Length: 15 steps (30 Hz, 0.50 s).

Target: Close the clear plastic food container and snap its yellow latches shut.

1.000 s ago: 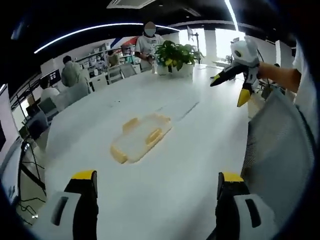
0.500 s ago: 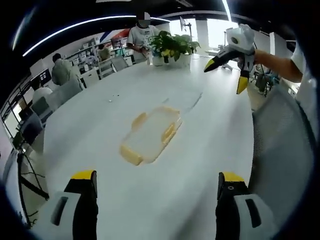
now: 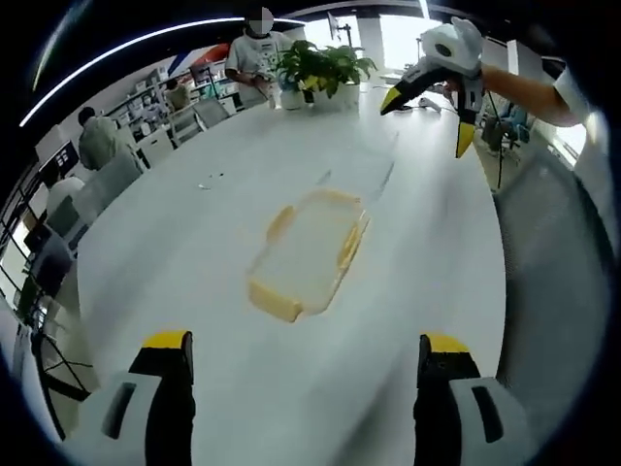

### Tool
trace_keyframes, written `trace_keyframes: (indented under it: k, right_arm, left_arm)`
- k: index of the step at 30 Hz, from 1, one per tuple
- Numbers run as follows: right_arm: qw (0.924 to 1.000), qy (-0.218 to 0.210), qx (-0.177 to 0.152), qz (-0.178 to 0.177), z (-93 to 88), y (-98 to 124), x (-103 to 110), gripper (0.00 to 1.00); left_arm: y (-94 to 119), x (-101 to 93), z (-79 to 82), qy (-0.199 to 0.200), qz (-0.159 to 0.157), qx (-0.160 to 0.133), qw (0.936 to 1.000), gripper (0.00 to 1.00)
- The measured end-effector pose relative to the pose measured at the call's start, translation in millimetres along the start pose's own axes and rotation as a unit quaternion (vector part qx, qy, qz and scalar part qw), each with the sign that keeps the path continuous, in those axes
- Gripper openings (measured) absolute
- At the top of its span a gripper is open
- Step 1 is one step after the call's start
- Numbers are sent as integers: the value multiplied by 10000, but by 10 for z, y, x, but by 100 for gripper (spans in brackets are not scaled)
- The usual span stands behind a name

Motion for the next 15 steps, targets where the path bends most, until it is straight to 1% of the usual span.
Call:
trace_keyframes:
  k: [2,4,5,8,11,15]
  right_arm:
    - [9999,67,84,9,2,-19,-31,75]
    - [9998,141,150,43,13,-47,-71,74]
    - [9997,190,146,59,32,-67,-96,73]
    - [9996,203,140,142,70,-124,-137,72]
    - [9990,325,210,210,106,-186,-174,70]
    - [9982,413,290,335,141,-252,-214,70]
  left_arm:
    - [-26,2,3,-62,-72,29,10000,92]
    - [-66,34,-29,-292,-98,160,9994,91]
    - [-96,55,-74,-465,-120,306,9984,90]
    - [-171,64,-85,-513,-192,359,9979,90]
    - [-228,64,-90,-594,-384,456,9965,90]
    - [-287,138,-60,-621,-437,502,9958,89]
Point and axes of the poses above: the point that each gripper's makers call its tool centre point, and the gripper's own axes: y roughly backward along the fingers, x roughly to its left, z roughly out of its top, the point moved 2 cm from there along y, roughly backward along the fingers, and after that the axes turned 14 degrees about z, right-handed, at the moved point
